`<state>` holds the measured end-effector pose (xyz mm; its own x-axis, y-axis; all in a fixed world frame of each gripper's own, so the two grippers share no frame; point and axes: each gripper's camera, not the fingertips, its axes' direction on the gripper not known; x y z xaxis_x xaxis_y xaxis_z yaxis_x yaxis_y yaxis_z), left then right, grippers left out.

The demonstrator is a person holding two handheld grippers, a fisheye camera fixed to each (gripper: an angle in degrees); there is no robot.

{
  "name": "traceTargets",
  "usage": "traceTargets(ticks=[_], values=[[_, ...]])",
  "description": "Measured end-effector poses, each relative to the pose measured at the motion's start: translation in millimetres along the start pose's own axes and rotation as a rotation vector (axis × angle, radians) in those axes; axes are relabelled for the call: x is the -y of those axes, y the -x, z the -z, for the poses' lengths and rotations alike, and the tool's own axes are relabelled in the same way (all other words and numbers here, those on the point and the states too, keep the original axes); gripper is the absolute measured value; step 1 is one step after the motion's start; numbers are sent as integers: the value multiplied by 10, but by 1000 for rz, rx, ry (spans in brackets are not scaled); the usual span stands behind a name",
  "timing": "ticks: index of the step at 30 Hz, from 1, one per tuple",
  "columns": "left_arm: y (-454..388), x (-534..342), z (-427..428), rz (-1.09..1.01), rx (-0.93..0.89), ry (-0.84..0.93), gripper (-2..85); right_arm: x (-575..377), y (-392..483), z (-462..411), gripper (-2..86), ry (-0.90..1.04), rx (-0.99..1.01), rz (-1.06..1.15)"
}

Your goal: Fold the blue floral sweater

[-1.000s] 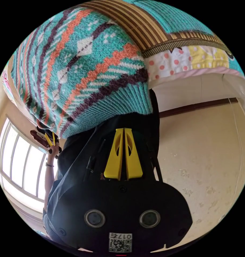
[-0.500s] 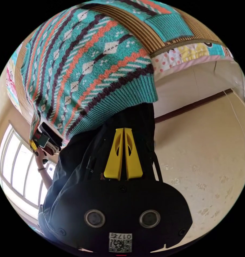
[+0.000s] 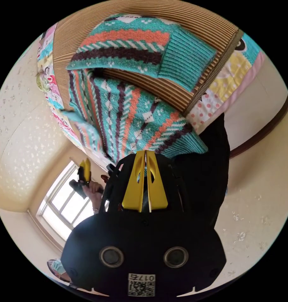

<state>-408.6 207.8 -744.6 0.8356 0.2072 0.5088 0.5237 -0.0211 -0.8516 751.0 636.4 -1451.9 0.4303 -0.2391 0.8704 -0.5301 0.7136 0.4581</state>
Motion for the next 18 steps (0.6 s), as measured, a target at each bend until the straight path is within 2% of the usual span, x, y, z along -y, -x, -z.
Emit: traceTargets(ticks=[2, 5, 8, 12, 15, 18], values=[[267, -338, -242, 128, 22, 28, 78, 64, -69, 122, 17, 22, -9, 45], [653, -910, -339, 350, 27, -28, 67, 172, -244, 340, 36, 36, -71, 91], [882, -1461, -329, 536, 48, -115, 58, 273, -329, 542, 64, 6, -187, 159], [909, -2169, -486, 762, 52, -206, 50, 350, -40, 678, 98, -71, -435, 389], [819, -2634, -705, 945, -60, -320, 46, 382, 266, 454, 122, -4, -622, 592], [741, -2922, -753, 1020, -78, -379, 37, 311, 435, -22, 138, 171, -824, 817]])
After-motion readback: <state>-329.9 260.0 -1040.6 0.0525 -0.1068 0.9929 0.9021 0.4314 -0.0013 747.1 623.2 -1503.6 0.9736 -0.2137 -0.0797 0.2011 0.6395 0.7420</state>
